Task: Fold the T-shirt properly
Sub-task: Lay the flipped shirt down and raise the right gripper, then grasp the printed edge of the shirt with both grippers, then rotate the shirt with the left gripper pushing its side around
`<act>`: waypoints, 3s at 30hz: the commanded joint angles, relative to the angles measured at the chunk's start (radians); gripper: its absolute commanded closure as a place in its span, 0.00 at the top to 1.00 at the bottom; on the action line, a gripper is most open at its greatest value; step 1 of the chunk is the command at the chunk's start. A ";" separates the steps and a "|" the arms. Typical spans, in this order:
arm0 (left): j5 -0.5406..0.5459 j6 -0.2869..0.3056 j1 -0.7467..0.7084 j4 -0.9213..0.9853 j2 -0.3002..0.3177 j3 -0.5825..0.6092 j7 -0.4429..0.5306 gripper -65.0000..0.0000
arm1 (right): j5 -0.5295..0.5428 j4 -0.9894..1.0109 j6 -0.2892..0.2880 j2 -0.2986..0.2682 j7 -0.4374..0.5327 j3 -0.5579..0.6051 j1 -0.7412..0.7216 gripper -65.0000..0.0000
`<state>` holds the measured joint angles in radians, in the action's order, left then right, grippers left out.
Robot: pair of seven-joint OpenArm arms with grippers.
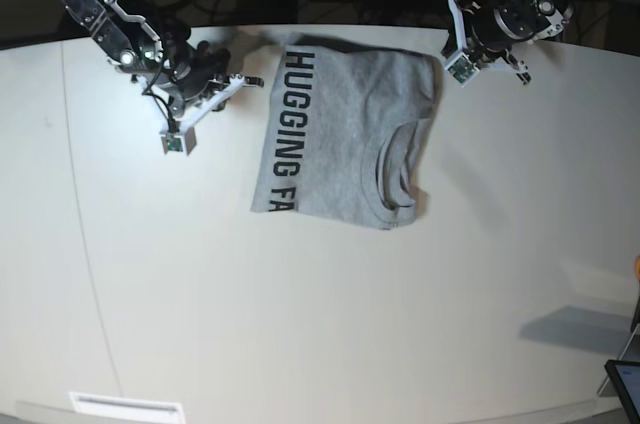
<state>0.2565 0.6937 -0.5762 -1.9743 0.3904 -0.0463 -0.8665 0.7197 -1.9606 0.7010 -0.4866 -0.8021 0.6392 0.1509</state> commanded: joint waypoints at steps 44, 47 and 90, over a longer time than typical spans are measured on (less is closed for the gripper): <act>0.008 0.004 0.132 -0.047 0.020 -0.007 -0.170 0.01 | -0.076 -0.013 -0.003 0.082 0.013 0.221 0.069 0.00; 0.008 0.004 0.084 -0.047 0.018 -0.005 -0.150 0.01 | -0.076 -0.013 -0.003 0.082 0.013 0.219 0.066 0.00; -0.135 0.004 0.180 0.003 -0.074 0.171 -0.147 0.01 | -0.076 -0.043 -0.003 0.182 -0.043 0.314 -0.001 0.00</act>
<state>0.1619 0.7086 -0.3988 -1.9629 0.3115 0.1310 -0.9821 0.6437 -1.9869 0.7040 -0.3012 -0.8539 0.9550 0.1551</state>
